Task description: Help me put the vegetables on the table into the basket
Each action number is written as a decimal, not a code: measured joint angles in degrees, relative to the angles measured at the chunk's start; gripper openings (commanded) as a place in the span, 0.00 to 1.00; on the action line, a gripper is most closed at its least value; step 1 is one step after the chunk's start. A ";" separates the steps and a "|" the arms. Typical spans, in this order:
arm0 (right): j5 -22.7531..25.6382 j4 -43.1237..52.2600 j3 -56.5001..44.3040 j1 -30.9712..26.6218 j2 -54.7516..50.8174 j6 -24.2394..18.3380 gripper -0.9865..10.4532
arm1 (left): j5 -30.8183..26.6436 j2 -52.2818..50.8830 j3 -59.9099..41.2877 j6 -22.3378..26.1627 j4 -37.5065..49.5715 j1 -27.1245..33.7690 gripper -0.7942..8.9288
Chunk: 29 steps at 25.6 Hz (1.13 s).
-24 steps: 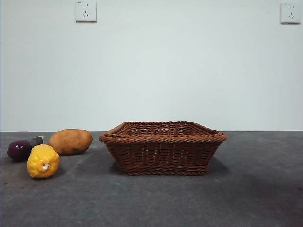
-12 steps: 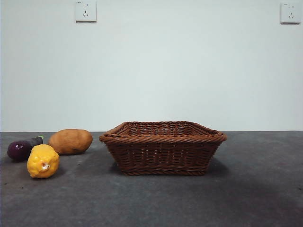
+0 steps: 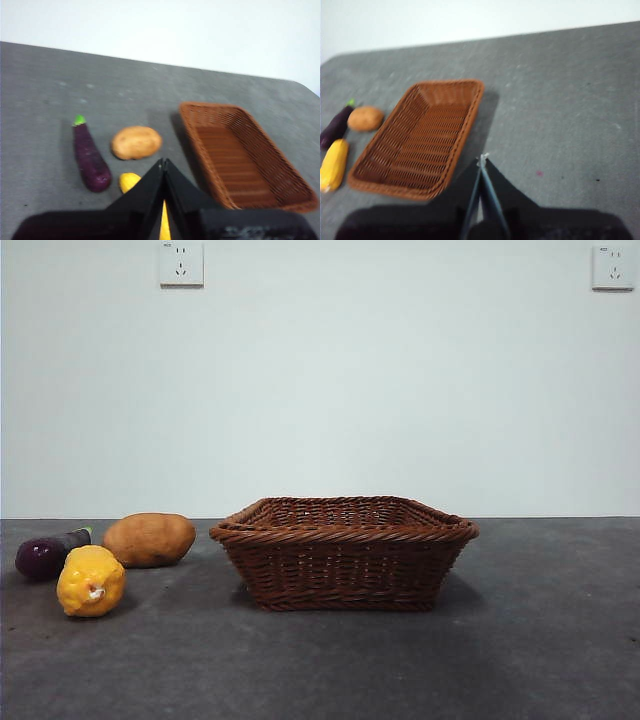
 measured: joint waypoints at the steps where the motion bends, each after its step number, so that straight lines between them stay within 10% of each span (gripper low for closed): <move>1: -0.72 -1.84 2.16 0.00 1.40 -0.96 0.08 | 0.87 1.09 1.62 0.35 -1.05 0.00 0.08; 20: -3.15 -16.74 16.35 0.00 12.13 -9.07 0.14 | 3.26 9.38 17.03 7.06 -11.63 -0.81 0.10; 25: -5.09 -16.74 16.35 0.00 12.13 -9.38 0.45 | 6.12 9.53 17.03 7.08 -11.63 -0.81 0.67; 29: -5.20 -16.74 16.35 0.00 12.13 -9.42 0.59 | 6.16 10.29 17.03 7.08 -12.83 -0.81 0.68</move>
